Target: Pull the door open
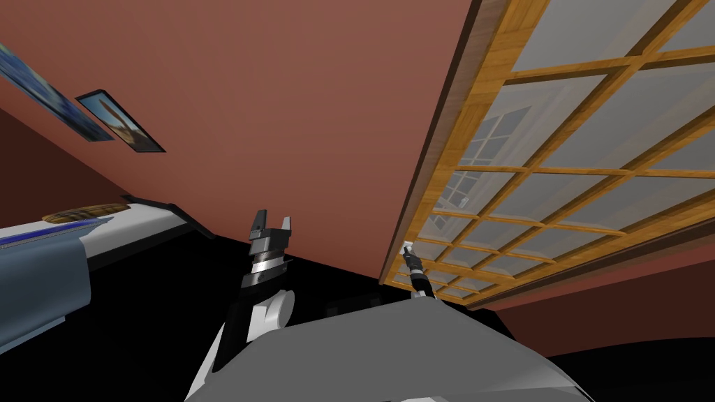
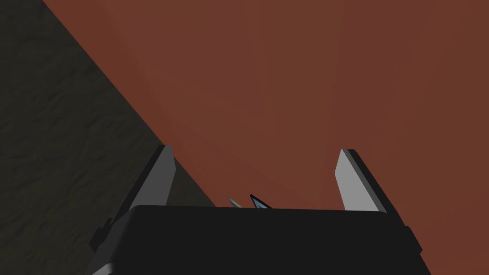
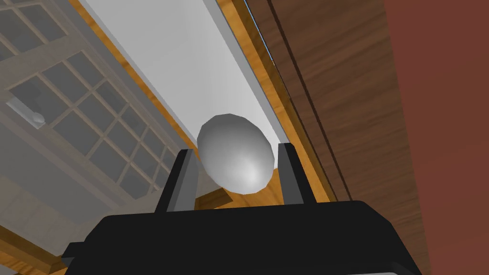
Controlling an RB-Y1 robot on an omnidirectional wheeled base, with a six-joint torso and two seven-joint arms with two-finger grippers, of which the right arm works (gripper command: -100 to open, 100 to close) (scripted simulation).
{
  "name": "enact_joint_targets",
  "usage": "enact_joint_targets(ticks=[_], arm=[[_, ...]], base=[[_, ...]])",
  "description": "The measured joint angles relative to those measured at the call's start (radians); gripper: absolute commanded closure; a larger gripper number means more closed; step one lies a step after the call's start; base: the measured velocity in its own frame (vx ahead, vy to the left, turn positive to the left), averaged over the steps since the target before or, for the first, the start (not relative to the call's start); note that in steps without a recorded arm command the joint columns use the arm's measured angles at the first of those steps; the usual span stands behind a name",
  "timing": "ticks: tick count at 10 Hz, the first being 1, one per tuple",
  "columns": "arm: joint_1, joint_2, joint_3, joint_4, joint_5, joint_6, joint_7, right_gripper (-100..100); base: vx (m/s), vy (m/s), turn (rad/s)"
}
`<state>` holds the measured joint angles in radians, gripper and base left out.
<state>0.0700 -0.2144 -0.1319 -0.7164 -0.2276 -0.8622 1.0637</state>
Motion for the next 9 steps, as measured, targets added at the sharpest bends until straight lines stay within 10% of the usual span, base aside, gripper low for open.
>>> enact_joint_targets(ticks=[9], arm=[[-0.013,-0.004,0.005,0.015,-0.009,-0.003,-0.218,100]], base=[[-0.022,-0.004,0.016]])
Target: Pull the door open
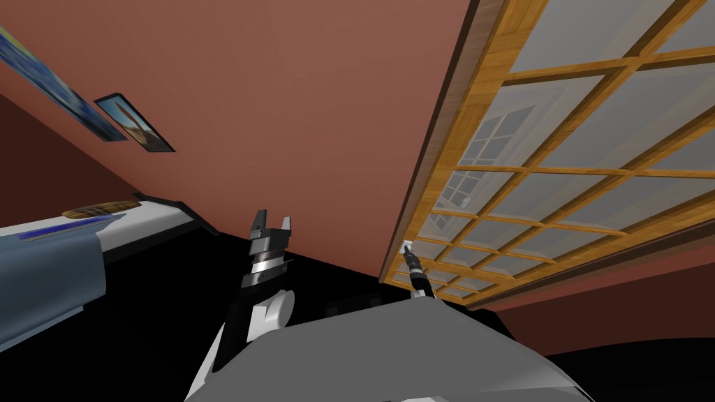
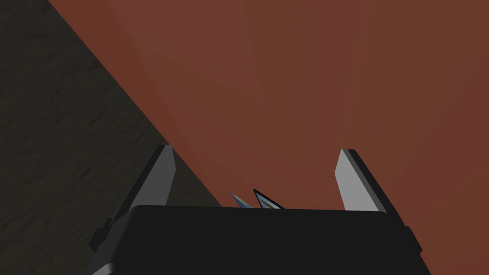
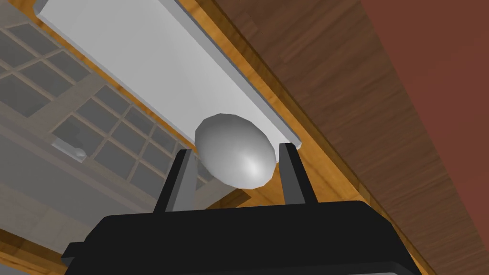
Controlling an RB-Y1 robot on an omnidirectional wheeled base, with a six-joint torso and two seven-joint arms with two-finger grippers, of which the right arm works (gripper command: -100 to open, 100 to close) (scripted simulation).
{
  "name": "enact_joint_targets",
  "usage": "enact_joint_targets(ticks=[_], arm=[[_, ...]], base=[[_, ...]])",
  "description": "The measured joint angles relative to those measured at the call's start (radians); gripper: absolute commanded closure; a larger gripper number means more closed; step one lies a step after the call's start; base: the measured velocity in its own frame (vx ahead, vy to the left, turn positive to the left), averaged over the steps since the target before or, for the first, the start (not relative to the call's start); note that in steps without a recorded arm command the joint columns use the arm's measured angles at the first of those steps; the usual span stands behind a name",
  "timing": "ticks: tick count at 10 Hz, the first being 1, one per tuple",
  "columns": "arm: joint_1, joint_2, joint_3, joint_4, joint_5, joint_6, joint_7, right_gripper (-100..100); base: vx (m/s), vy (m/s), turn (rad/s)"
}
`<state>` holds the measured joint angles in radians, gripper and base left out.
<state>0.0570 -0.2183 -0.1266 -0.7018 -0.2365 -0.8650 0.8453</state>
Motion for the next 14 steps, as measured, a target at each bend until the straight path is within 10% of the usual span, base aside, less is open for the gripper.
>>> enact_joint_targets(ticks=[7,8,14], arm=[[-0.008,0.0,0.006,0.012,-0.007,-0.002,-0.17,100],[-0.009,0.0,0.006,0.013,-0.008,-0.002,-0.19,-100],[0.058,-0.038,-0.003,0.005,0.014,-0.051,-0.054,-100]], base=[[-0.025,-0.002,0.017],[-0.004,0.036,-0.022],[0.01,0.074,-0.029]])
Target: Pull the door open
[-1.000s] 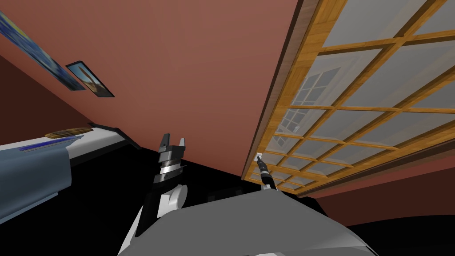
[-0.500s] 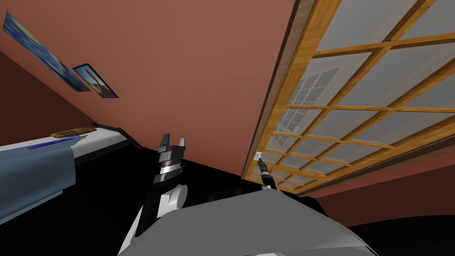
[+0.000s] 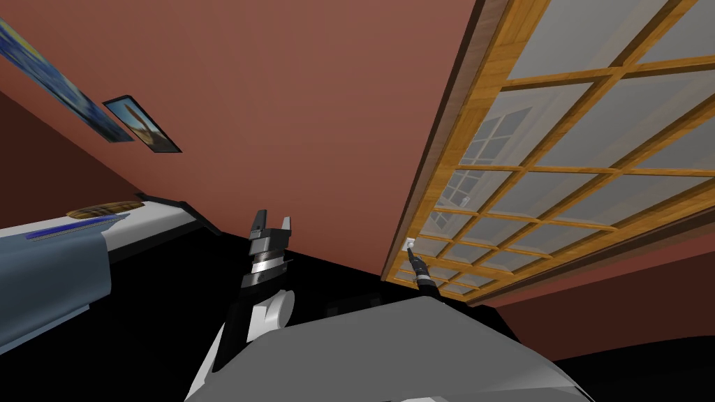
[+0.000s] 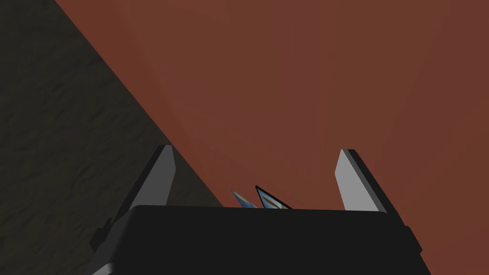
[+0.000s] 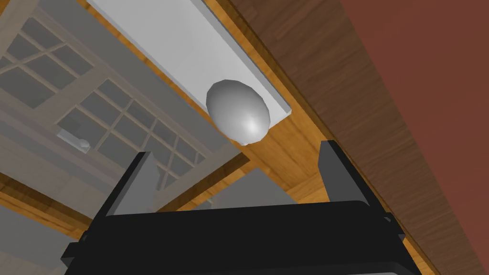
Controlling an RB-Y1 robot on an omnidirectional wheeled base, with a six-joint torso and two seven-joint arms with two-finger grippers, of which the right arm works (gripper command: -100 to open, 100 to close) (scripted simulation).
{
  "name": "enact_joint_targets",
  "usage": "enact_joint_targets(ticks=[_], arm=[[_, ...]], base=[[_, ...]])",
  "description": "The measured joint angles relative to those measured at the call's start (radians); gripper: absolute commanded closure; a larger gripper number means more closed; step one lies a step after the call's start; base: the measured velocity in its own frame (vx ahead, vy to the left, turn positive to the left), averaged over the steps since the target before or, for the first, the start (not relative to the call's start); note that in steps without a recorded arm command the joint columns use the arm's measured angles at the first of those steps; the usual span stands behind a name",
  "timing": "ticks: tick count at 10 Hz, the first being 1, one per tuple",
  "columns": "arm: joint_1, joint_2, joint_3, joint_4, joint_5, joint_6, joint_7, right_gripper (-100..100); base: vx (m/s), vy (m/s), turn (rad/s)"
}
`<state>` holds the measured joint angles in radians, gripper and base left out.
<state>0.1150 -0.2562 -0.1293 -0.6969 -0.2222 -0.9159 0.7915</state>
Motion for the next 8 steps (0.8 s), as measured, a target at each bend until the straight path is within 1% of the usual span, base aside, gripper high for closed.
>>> enact_joint_targets(ticks=[1,2,4,5,6,7,8], arm=[[0.016,-0.01,-0.002,-0.009,0.004,-0.002,0.03,-100],[0.019,-0.014,-0.002,0.002,0.007,-0.013,0.05,-100],[0.045,-0.026,-0.004,0.005,0.015,-0.039,0.105,-100],[0.048,-0.03,-0.005,0.01,0.018,-0.047,0.128,-100],[0.057,-0.037,-0.006,0.011,0.021,-0.054,0.153,-100],[0.06,-0.039,-0.007,0.011,0.023,-0.058,0.173,-100],[0.071,-0.045,-0.008,0.005,0.025,-0.059,0.198,-100]], base=[[0.006,0.05,-0.014],[0.008,0.039,-0.016],[0.003,0.045,-0.024],[0.005,0.045,-0.017],[0.002,0.037,-0.014],[0.006,0.043,-0.017],[0.008,0.065,-0.029]])
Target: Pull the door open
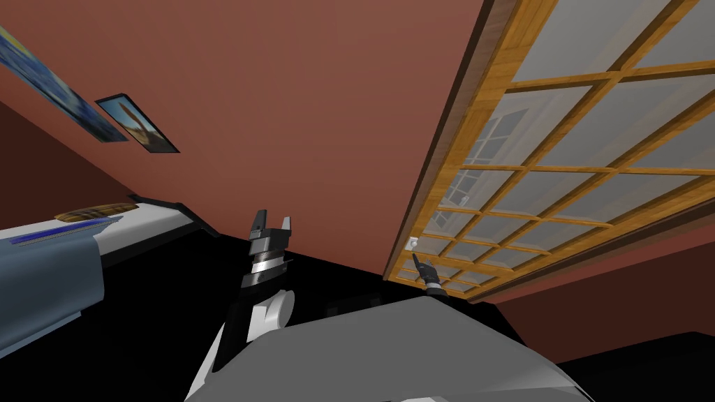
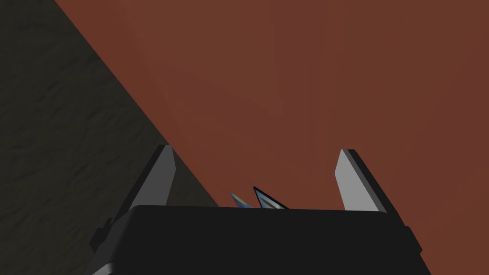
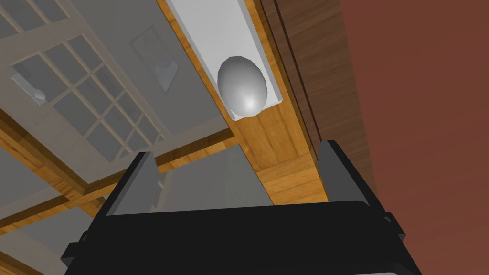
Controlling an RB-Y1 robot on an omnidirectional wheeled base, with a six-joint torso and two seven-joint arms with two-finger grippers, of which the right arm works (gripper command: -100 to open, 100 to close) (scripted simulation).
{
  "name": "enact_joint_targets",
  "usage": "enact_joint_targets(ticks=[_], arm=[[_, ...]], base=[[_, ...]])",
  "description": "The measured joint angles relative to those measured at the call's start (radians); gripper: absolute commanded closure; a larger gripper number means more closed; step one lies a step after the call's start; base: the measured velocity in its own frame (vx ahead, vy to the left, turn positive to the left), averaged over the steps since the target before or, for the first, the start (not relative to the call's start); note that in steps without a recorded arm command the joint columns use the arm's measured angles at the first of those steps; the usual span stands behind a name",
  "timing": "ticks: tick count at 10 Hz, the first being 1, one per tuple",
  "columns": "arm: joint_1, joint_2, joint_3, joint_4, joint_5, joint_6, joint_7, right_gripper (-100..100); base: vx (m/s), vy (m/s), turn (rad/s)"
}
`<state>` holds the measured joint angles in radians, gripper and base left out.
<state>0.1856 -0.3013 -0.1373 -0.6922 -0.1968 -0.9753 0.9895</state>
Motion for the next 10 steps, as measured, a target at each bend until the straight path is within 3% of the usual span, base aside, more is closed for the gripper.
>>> enact_joint_targets(ticks=[7,10], arm=[[0.067,-0.04,-0.008,0.009,0.025,-0.061,0.163,-100],[0.078,-0.042,-0.011,-0.005,0.027,-0.056,0.186,-100]], base=[[0.007,0.057,-0.022],[0.086,-0.033,0.016]])
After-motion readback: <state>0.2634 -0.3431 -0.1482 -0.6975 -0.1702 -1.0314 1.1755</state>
